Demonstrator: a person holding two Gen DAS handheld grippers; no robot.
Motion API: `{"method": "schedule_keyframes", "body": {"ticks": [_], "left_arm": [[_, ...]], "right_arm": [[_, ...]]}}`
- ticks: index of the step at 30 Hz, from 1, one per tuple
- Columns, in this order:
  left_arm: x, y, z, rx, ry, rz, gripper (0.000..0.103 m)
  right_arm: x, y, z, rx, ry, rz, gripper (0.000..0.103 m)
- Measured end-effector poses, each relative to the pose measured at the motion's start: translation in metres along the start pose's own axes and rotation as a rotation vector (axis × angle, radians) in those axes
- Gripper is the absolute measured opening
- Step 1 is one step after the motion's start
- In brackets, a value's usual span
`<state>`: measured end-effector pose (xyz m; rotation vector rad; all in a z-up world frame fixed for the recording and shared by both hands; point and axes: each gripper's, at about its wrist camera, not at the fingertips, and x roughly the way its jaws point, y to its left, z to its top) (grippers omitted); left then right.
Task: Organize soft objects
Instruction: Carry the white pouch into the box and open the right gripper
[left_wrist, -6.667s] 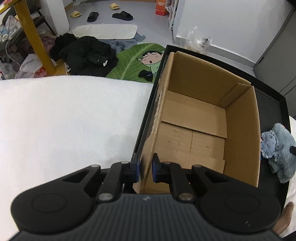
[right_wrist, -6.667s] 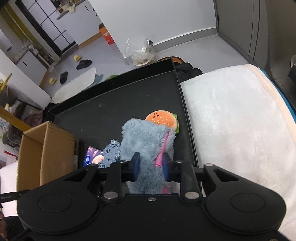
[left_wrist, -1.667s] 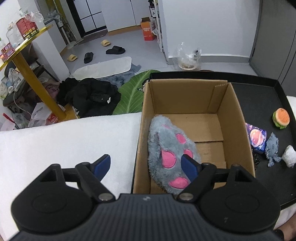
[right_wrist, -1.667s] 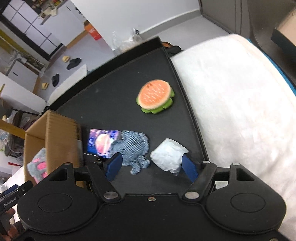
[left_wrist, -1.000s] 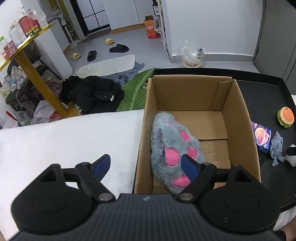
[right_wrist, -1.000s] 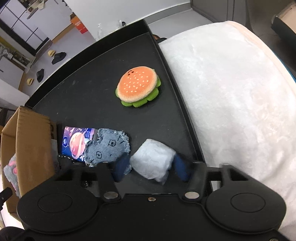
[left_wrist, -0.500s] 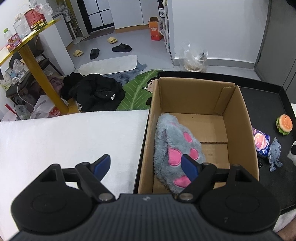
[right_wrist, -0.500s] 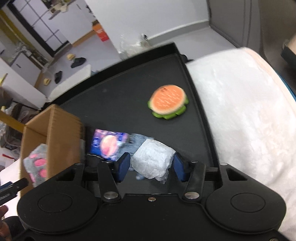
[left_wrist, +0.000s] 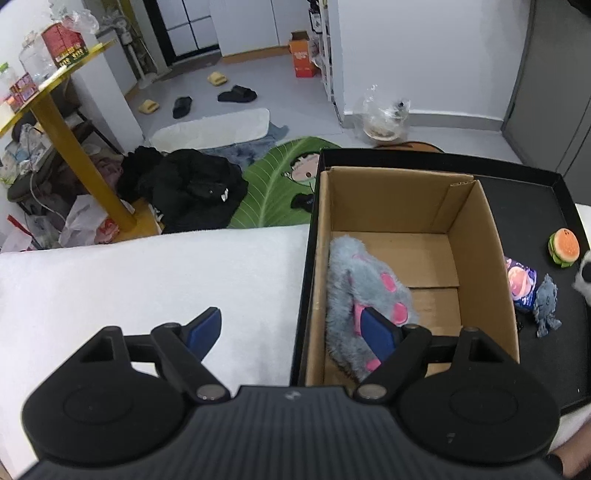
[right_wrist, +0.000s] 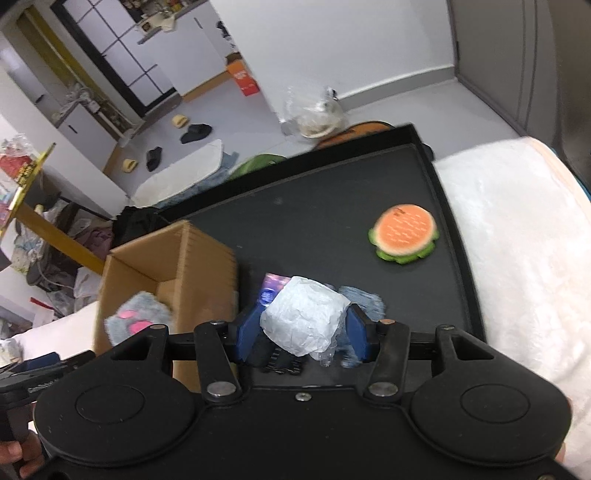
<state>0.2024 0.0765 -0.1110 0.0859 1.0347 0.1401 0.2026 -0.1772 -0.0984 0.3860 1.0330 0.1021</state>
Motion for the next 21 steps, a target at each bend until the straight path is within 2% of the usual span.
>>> {"method": "schedule_keyframes", "body": {"ticks": [7,13,16,21], "left_arm": [[0.009,0.017,0.002,0.002,0.053,-0.087,0.075],[0.017,0.021,0.004,0.036,0.063,-0.137,0.069],[0.024,0.017,0.001,0.051,0.067,-0.15,0.064],[0.03,0.012,-0.003,0.064,0.078,-0.143,0.049]], "right_arm": [[-0.002,0.028,0.01,-0.045,-0.018,0.062,0.05],[-0.001,0.047,0.012,-0.075,-0.021,0.086,0.05],[0.0,0.06,0.012,-0.087,-0.032,0.097,0.05],[0.002,0.08,0.013,-0.107,-0.042,0.124,0.05]]}}
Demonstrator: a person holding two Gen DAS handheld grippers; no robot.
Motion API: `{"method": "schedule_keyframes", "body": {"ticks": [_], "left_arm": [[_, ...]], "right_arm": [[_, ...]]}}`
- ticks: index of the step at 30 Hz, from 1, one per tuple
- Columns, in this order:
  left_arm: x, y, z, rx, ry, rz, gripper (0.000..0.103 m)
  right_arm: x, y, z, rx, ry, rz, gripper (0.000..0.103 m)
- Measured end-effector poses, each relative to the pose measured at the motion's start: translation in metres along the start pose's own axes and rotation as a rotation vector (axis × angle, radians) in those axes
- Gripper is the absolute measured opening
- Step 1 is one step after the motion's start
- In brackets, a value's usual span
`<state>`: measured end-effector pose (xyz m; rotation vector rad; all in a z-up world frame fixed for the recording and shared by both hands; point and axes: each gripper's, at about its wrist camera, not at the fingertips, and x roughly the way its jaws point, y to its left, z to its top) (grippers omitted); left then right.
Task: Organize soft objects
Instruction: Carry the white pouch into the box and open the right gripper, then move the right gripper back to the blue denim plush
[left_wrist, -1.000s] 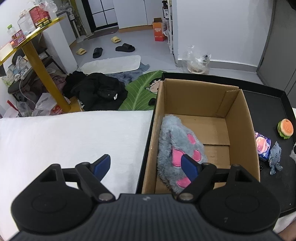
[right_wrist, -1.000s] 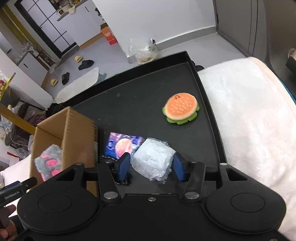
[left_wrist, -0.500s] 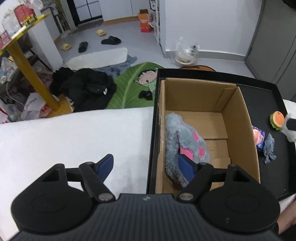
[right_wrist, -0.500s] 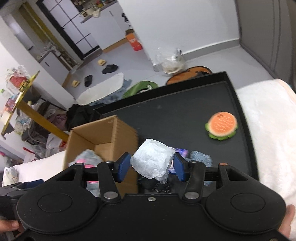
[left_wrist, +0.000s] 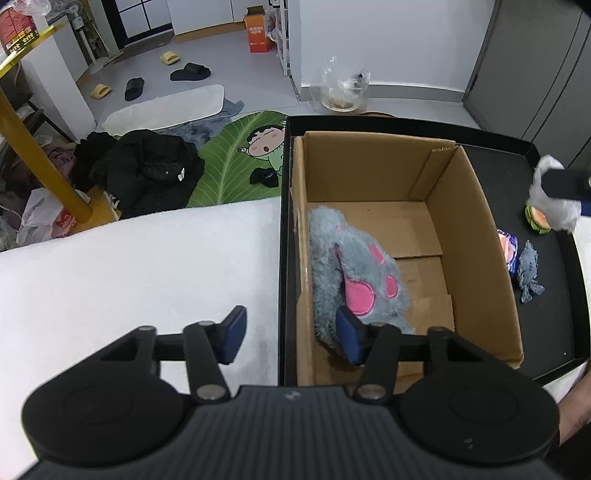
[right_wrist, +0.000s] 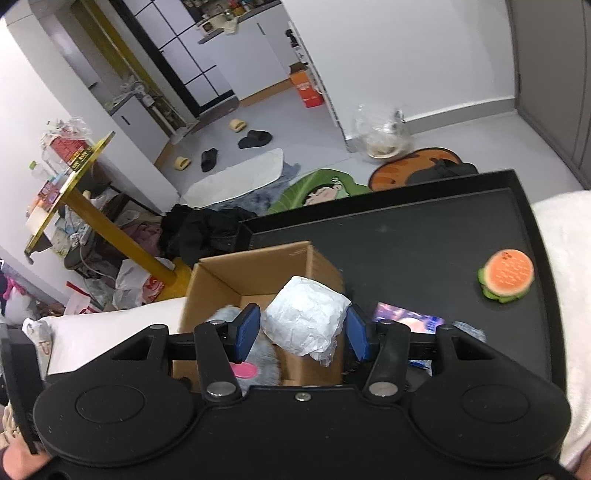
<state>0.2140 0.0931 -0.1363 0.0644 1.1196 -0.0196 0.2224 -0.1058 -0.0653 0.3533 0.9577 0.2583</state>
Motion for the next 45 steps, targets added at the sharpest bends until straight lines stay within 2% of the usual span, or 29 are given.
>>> {"method": "schedule_keyframes", "body": {"ticks": [6,11,15,20,22,26,28,45], "left_arm": [[0.007,0.003,-0.002,-0.012,0.03,-0.001,0.029],[0.009,-0.003,-0.004,0.019,0.032,-0.019,0.014],[0.009,-0.005,-0.006,0.021,0.026,-0.039,0.009],[0.009,0.004,-0.006,-0.025,0.032,-0.078,0.008],[0.009,0.004,-0.006,-0.026,0.03,-0.078,0.008],[0.008,0.0,-0.006,-0.006,0.026,-0.062,0.008],[0.008,-0.002,-0.006,0.004,0.028,-0.054,0.008],[0.009,-0.006,-0.003,-0.008,0.05,-0.026,0.007]], "right_arm": [[0.01,0.023,0.003,-0.037,0.002,0.034,0.05],[0.024,0.041,0.003,-0.066,0.024,0.045,0.05],[0.033,0.051,0.003,-0.073,0.044,0.048,0.05],[0.037,0.064,0.006,-0.077,0.032,0.083,0.051],[0.037,0.068,0.008,-0.085,0.02,0.101,0.057],[0.036,0.068,0.008,-0.085,0.033,0.099,0.064],[0.032,0.061,0.006,-0.081,0.036,0.096,0.067],[-0.013,-0.03,0.001,0.029,0.004,0.016,0.069]]}}
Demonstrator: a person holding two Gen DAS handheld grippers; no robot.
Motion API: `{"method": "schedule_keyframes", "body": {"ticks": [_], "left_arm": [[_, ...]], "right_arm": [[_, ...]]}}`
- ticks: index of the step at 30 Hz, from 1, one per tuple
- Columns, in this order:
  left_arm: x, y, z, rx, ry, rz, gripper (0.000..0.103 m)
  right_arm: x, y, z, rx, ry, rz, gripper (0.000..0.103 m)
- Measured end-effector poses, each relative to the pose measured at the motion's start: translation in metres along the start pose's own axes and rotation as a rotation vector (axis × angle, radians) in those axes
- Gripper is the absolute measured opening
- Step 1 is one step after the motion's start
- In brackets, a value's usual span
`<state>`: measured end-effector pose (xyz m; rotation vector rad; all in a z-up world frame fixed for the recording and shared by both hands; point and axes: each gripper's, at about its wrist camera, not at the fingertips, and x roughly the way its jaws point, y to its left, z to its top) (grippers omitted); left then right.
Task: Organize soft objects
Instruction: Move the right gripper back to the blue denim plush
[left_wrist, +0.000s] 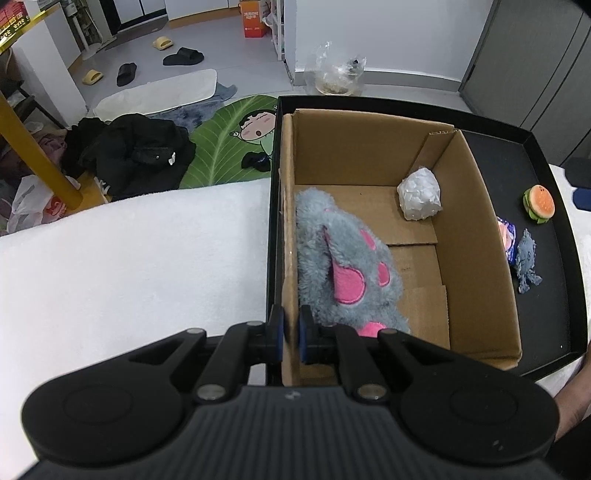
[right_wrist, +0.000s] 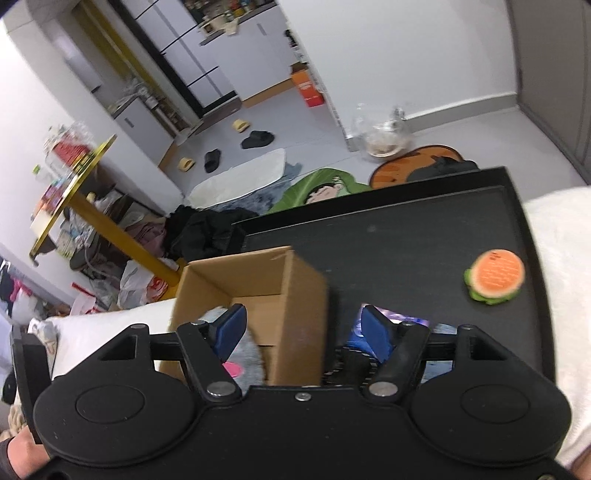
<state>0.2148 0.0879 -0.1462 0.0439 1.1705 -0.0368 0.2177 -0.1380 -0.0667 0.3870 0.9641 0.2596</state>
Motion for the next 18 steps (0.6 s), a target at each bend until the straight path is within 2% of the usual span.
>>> {"method": "schedule_keyframes", "body": {"ticks": [5,11,13,18], "left_arm": [[-0.001,-0.004,0.001,0.001,0.015,0.016,0.008],[-0.005,-0.014,0.0,0.04,-0.004,0.074,0.014],[-0.007,-0.016,0.0,0.049,-0.018,0.098,0.019],[-0.015,-0.018,-0.002,0.057,-0.065,0.147,0.049]], "right_arm": [[-0.004,-0.024,-0.001,0.04,0.004,-0.033,0.07],[-0.003,-0.041,-0.007,0.076,0.007,-0.045,0.072],[-0.002,-0.047,-0.009,0.089,0.011,-0.053,0.073],[0.008,-0.061,-0.017,0.11,0.034,-0.074,0.073]]}}
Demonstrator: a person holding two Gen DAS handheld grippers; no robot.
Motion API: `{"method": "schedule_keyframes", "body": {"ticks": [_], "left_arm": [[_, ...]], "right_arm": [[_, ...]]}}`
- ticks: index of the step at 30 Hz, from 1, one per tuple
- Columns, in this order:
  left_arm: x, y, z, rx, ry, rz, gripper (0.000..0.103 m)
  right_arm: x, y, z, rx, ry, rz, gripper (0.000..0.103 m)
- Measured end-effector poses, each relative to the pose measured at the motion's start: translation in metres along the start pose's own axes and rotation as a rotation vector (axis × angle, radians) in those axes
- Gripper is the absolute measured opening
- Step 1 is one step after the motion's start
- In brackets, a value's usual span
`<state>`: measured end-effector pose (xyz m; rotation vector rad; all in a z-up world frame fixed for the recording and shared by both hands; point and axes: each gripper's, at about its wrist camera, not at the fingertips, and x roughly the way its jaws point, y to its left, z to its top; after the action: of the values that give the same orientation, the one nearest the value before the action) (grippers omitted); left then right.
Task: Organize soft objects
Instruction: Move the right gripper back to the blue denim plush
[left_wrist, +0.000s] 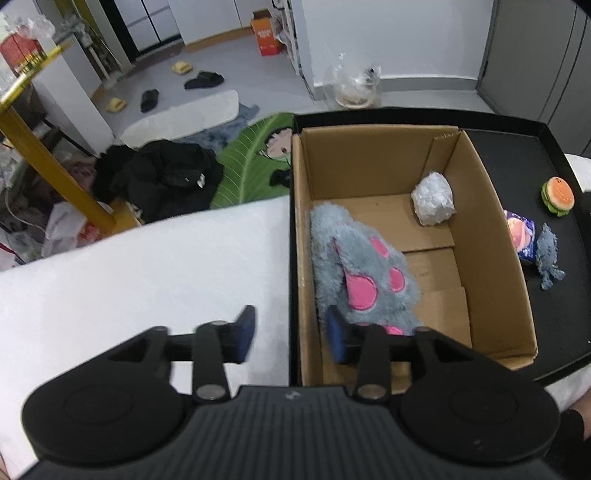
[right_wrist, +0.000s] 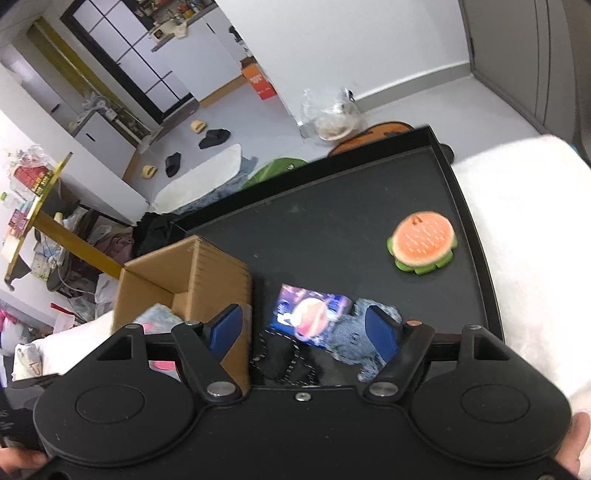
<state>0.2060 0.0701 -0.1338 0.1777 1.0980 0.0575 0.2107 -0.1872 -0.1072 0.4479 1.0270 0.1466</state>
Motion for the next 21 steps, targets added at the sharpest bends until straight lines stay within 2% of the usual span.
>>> {"method": "schedule_keyframes", "body": {"ticks": [6,9,21], "left_arm": [[-0.003,-0.005,0.001,0.02,-0.027,0.031,0.064],[-0.002,-0.005,0.002,0.014,-0.022,0.036,0.068],[0.001,-0.004,0.004,-0.015,-0.011,0.067,0.071]], "right_arm": [[0.018,-0.017,-0.008,0.016,0.031,-0.049,0.078],[0.027,-0.021,-0.01,0.01,0.041,-0.07,0.081],[0.06,-0.022,-0.016,-0.069,0.067,-0.126,0.084]]}}
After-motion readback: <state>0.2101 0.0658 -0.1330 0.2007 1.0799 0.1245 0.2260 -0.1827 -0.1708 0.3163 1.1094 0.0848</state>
